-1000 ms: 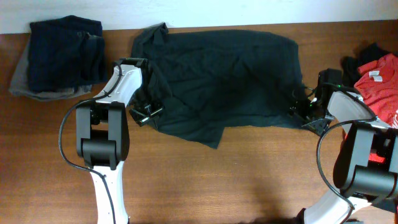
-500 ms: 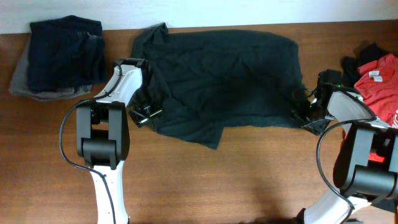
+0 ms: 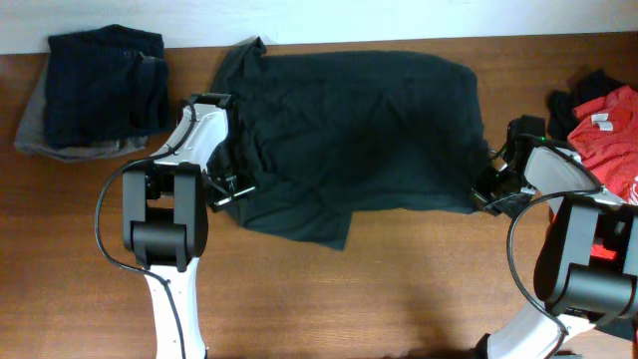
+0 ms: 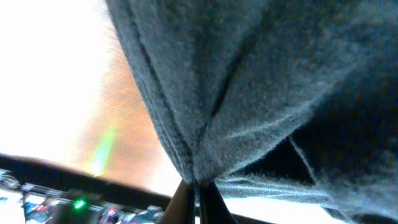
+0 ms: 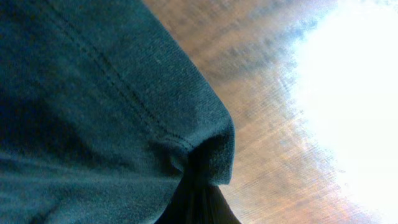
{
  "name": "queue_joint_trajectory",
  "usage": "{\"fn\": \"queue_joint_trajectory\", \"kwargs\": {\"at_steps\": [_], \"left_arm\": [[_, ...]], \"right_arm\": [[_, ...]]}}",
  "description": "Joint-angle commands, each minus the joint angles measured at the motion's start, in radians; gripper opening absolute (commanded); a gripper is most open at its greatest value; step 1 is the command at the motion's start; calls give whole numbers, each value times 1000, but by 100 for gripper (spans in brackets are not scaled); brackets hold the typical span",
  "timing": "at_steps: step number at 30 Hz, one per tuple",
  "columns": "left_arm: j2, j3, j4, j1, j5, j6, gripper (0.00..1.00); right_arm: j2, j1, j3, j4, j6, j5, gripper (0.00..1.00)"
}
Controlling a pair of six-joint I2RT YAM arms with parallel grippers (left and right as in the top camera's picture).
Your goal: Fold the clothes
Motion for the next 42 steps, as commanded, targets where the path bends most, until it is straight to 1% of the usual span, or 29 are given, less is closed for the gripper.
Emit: {"fn": "queue_joint_trajectory", "kwargs": {"at_steps": [1, 3, 8, 12, 17, 26, 32, 37, 42], "left_arm": [[-24, 18, -37, 3, -89, 18, 1], [-55, 18, -41, 3, -103, 16, 1], [-174, 18, -60, 3, -228, -22, 1], [-223, 18, -71, 3, -263, -24, 1], [-254, 18, -107, 3, -291, -24, 1], [-260, 22, -106, 3, -273, 13, 1], [-261, 90, -79, 3, -275, 24, 1], [-261, 159, -76, 3, -360, 26, 1], [-261, 162, -52, 3, -359, 26, 1]], "right_arm": [[-77, -4, -1, -37, 18, 41, 4], [-111, -4, -1, -63, 18, 41, 4], [-224, -4, -1, -164, 67, 93, 4], [-287, -4, -1, -208, 89, 106, 4], [-360, -4, -1, -253, 124, 172, 4], [-393, -3, -1, -246, 129, 167, 4], [-393, -3, 19, -206, 129, 130, 4], [-393, -3, 28, -189, 129, 138, 4], [-393, -3, 28, -177, 129, 138, 4]]}}
